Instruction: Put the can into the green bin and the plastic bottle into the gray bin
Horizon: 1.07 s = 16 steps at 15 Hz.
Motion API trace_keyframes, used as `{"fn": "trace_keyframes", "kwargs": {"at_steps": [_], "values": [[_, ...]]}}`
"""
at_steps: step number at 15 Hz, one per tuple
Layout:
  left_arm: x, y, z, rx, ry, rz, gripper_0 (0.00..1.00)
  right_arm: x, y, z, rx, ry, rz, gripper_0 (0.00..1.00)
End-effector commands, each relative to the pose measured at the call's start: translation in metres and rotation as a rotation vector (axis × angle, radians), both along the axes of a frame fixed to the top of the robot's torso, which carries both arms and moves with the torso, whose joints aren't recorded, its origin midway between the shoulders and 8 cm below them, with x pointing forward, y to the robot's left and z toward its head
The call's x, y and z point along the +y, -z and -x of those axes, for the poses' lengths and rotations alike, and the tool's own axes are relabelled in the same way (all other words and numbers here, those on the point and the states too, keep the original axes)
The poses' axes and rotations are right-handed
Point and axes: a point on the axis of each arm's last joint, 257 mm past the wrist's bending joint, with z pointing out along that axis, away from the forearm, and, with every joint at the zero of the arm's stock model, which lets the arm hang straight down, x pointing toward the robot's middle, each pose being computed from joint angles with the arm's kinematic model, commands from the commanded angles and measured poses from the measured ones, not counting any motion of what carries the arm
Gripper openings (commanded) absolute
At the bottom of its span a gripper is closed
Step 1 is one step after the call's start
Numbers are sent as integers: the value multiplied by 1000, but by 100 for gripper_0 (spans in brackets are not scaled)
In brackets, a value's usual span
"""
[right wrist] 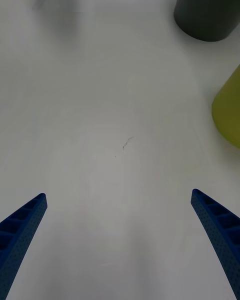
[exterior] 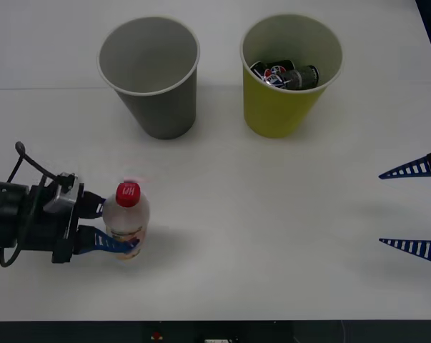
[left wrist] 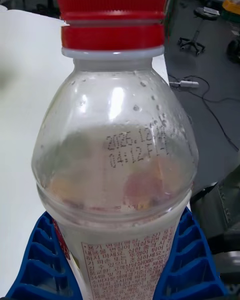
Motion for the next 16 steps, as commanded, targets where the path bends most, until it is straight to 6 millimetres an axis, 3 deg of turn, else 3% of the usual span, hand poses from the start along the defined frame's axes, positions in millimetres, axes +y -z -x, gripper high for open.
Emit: {"fn": "trace_keyframes", "kwargs": {"at_steps": [1,10,16], "values": [[-12,-20,2,30,-82,-22,0,0,0,0,0,0,0,100],[-23,-87,-14,90,-343,-52,0,0,0,0,0,0,0,100],[0,-142,-52,40,-450,-92,0,0,0,0,0,0,0,100]]}}
